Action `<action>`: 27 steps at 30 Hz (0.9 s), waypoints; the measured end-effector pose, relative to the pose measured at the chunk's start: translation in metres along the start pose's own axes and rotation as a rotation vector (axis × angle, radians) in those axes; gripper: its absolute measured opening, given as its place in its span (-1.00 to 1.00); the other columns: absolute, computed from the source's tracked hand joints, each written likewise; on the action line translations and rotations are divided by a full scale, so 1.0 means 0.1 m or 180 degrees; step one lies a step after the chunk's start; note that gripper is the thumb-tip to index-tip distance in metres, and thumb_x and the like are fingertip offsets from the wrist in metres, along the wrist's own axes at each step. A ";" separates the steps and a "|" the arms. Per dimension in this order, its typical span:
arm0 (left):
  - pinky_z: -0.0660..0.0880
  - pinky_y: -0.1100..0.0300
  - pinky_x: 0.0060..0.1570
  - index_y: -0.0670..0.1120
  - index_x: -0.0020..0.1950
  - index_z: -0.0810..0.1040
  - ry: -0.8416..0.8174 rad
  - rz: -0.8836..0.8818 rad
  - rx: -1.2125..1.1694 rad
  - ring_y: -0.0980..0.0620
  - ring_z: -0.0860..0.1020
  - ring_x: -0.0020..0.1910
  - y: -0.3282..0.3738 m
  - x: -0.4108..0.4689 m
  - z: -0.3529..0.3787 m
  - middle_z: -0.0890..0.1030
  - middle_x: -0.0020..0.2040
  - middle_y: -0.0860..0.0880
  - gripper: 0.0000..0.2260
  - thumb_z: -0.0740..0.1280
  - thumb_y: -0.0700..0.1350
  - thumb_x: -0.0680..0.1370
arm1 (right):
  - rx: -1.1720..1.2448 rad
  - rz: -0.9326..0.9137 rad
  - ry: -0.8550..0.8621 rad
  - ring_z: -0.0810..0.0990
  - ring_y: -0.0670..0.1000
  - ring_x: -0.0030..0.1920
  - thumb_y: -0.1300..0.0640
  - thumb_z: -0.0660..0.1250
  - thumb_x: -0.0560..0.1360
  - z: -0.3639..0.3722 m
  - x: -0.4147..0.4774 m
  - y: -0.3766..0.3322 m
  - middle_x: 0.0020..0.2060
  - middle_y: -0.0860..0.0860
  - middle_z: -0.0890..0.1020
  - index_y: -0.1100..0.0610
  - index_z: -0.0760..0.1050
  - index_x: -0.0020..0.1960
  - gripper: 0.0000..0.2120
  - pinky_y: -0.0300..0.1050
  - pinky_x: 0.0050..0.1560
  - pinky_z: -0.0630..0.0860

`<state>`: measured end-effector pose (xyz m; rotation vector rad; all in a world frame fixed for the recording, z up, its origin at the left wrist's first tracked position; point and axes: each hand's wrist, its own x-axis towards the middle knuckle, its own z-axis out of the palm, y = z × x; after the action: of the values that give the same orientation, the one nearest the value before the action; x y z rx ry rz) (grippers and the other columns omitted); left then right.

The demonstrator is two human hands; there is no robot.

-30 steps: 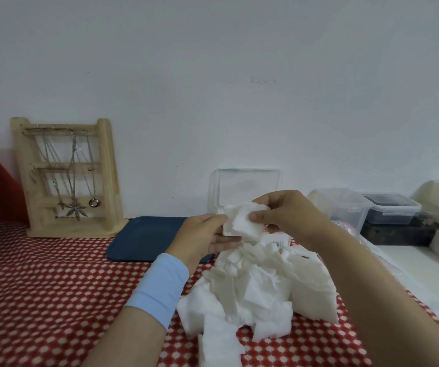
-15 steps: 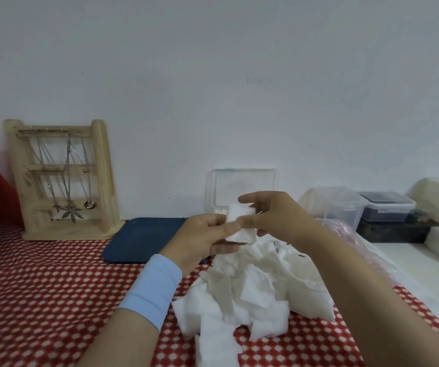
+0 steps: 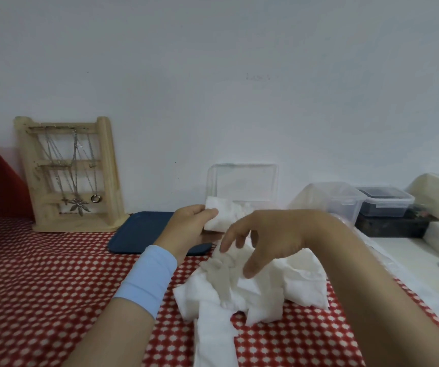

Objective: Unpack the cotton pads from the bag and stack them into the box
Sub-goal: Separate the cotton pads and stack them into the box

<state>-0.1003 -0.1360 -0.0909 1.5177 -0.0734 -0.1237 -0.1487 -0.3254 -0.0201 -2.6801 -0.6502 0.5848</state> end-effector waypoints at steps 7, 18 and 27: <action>0.66 0.01 0.05 -0.21 0.08 0.69 0.0289 0.0036 -0.0034 -0.09 0.73 0.00 -0.06 -0.24 -0.11 0.74 0.03 -0.14 -0.85 0.35 -0.18 0.64 | -0.0240 -0.0002 0.0199 0.57 -0.17 0.19 -0.06 0.55 0.41 0.05 0.08 -0.02 0.11 -0.28 0.66 -0.16 0.70 0.02 -0.80 -0.14 0.32 0.43; 0.61 0.09 -0.06 -0.19 0.05 0.73 0.0399 0.0016 -0.0579 -0.09 0.70 -0.08 -0.28 -0.49 -0.11 0.74 0.00 -0.17 -0.84 0.41 -0.13 0.60 | 0.2103 -0.0724 0.1507 0.51 -0.10 -0.41 0.17 0.52 0.49 0.10 0.18 -0.06 -0.29 0.02 0.69 0.19 0.68 -0.09 -0.92 -0.18 -0.32 0.42; 0.68 0.10 -0.07 -0.27 0.12 0.68 0.0218 -0.0171 -0.0876 -0.12 0.74 -0.02 -0.19 -0.55 -0.13 0.73 0.03 -0.23 -0.81 0.39 -0.17 0.61 | 0.1841 -0.0740 0.1630 0.53 -0.11 -0.48 0.21 0.53 0.47 0.16 0.23 -0.17 -0.45 -0.10 0.63 0.17 0.67 -0.13 -0.94 -0.29 -0.45 0.40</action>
<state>-0.1539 -0.1168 -0.1093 1.2483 0.0381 -0.1195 -0.1432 -0.2965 -0.0347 -2.0467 -0.5291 0.0009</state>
